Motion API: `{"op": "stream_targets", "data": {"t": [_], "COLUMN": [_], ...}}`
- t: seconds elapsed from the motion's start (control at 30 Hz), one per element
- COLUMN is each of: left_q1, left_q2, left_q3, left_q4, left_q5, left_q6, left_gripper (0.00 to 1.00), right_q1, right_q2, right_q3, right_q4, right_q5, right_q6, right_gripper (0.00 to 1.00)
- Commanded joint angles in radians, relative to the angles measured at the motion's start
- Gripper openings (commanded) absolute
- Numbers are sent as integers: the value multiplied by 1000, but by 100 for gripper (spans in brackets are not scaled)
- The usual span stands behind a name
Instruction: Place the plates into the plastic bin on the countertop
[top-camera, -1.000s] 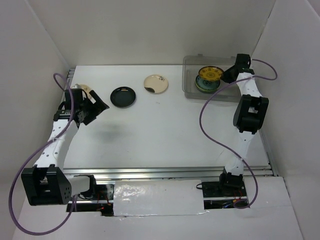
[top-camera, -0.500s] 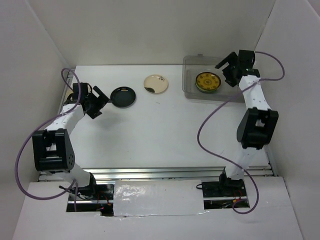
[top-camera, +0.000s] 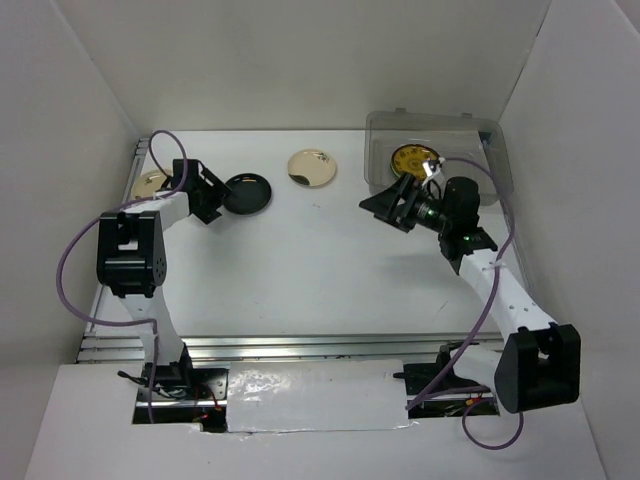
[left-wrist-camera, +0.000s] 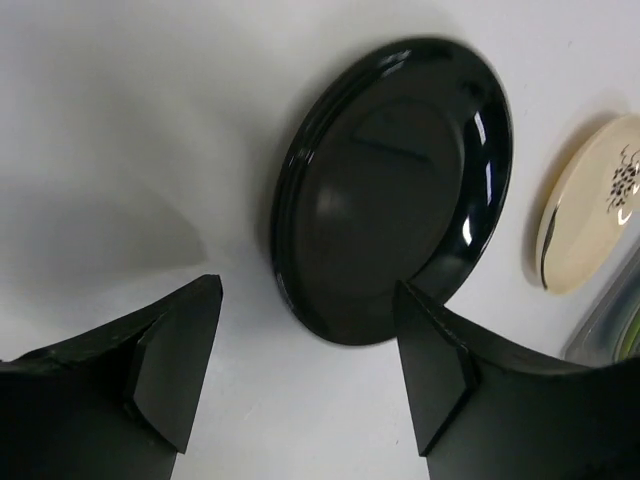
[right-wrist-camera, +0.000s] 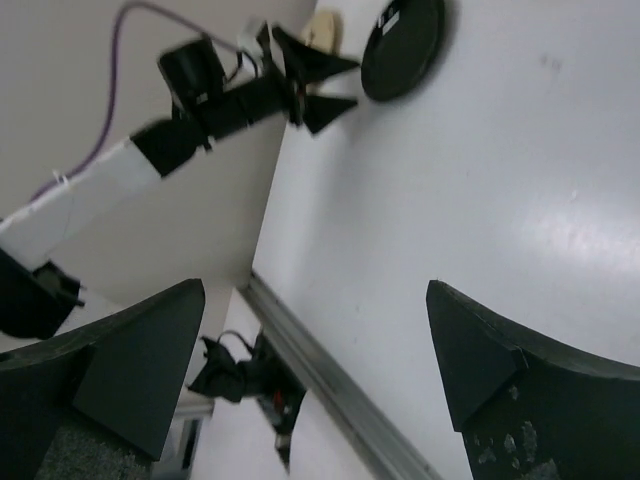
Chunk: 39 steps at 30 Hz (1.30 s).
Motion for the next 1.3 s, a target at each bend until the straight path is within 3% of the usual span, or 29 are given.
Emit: {"op": "stream_targets", "data": {"t": [0.0, 0.03, 0.1, 0.27, 0.33, 0.47, 0.53, 0.7, 0.83, 0.97, 1.1, 1.2, 1.27], "left_q1": [-14, -16, -17, -37, -39, -39, -39, -147, -256, -307, -338, -359, -370], "left_q2": [77, 92, 118, 148, 160, 142, 109, -188, -354, -495, -561, -566, -567], "left_q3": [94, 104, 86, 74, 75, 66, 62, -56, -138, -318, -415, -425, -428], "left_q4": [-20, -28, 2, 27, 22, 7, -28, -91, -119, -33, 106, 153, 164], "left_q5": [-62, -72, -72, -96, -102, -102, -162, -190, -52, 92, 247, 307, 306], "left_q6": [7, 4, -21, -47, -53, -58, -53, 49, 131, 90, 48, 45, 37], "left_gripper": [81, 72, 63, 56, 44, 0, 0, 0, 0, 0, 0, 0, 0], "right_q1": [55, 72, 84, 98, 98, 102, 104, 170, 248, 271, 268, 286, 293], "right_q2": [-70, -86, -121, -196, -226, -279, -258, -71, 132, 306, 371, 396, 396], "right_q3": [-54, -66, -91, -111, -120, -131, -128, -53, 85, 188, 126, 95, 73], "right_q4": [131, 125, 117, 58, 38, 22, 12, -7, -57, -97, 14, 47, 62], "right_q5": [-82, -68, -56, -45, -39, -10, 1, 94, 206, 338, 280, 219, 200], "right_q6": [50, 47, 45, 19, 19, 7, -10, -88, -142, -162, -141, -139, -133], "right_gripper": [100, 100, 100, 100, 100, 100, 100, 100, 100, 100, 98, 91, 77]}}
